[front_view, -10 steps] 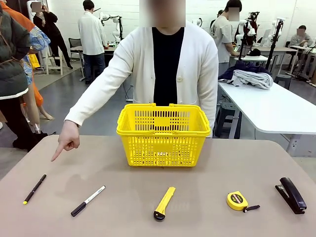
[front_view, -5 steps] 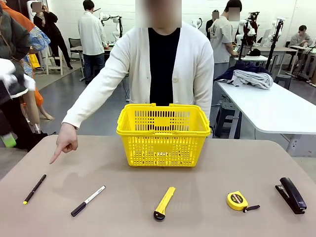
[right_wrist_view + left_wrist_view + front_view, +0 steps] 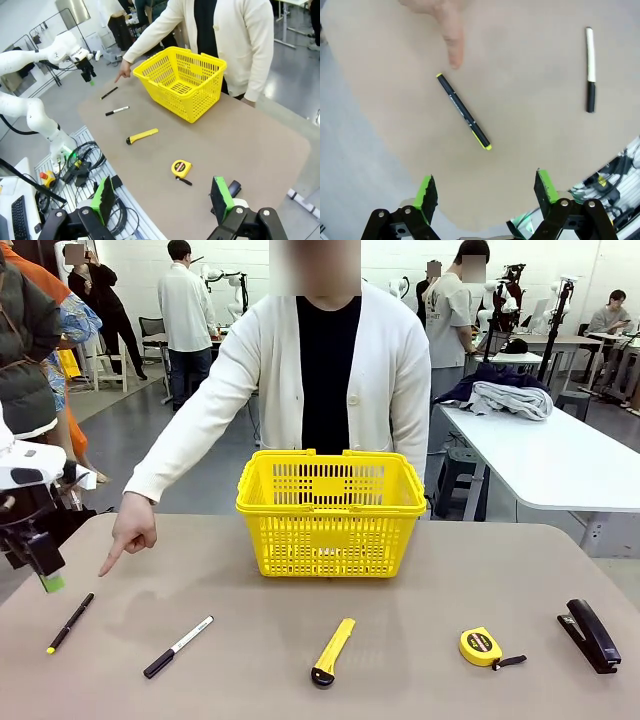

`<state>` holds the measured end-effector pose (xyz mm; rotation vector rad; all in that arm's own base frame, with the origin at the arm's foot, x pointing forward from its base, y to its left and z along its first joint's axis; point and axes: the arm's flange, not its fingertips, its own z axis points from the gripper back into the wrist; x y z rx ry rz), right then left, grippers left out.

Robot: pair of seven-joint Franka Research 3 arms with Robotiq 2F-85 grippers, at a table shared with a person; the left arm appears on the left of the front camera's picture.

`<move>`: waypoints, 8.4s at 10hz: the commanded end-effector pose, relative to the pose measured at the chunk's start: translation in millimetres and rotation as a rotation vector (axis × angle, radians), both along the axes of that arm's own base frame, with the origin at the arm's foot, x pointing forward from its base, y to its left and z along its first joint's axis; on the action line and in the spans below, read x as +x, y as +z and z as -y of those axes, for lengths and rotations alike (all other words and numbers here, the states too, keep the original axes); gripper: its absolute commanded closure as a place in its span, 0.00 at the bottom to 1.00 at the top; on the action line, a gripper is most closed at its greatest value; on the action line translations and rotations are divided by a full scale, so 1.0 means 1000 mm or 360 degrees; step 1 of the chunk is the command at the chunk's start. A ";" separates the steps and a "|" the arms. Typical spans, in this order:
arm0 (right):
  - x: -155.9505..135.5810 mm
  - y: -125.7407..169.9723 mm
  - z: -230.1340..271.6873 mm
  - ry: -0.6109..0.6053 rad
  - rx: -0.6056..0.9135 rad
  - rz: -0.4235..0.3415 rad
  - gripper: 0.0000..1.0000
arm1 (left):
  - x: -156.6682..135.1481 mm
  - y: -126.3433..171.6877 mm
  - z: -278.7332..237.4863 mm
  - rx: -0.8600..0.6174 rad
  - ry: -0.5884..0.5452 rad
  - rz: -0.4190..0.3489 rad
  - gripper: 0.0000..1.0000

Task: Place the items the person wants into the basket.
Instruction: Pick up the item the person points to and place it in the Market Basket.

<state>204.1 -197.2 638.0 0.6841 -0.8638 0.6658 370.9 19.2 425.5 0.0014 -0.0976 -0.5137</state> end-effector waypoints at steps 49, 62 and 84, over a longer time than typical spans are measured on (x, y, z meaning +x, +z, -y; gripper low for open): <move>0.001 0.001 -0.001 0.0028 0.0018 0.0030 0.00 | 0.052 0.141 0.003 0.0007 0.0021 -0.0030 1.00; 0.001 0.001 -0.001 0.0028 0.0018 0.0030 0.00 | 0.096 0.196 0.078 0.0125 -0.0537 0.0020 0.89; 0.001 0.001 -0.001 0.0028 0.0018 0.0030 0.00 | 0.232 0.086 0.374 -0.0038 -0.1466 0.0179 0.89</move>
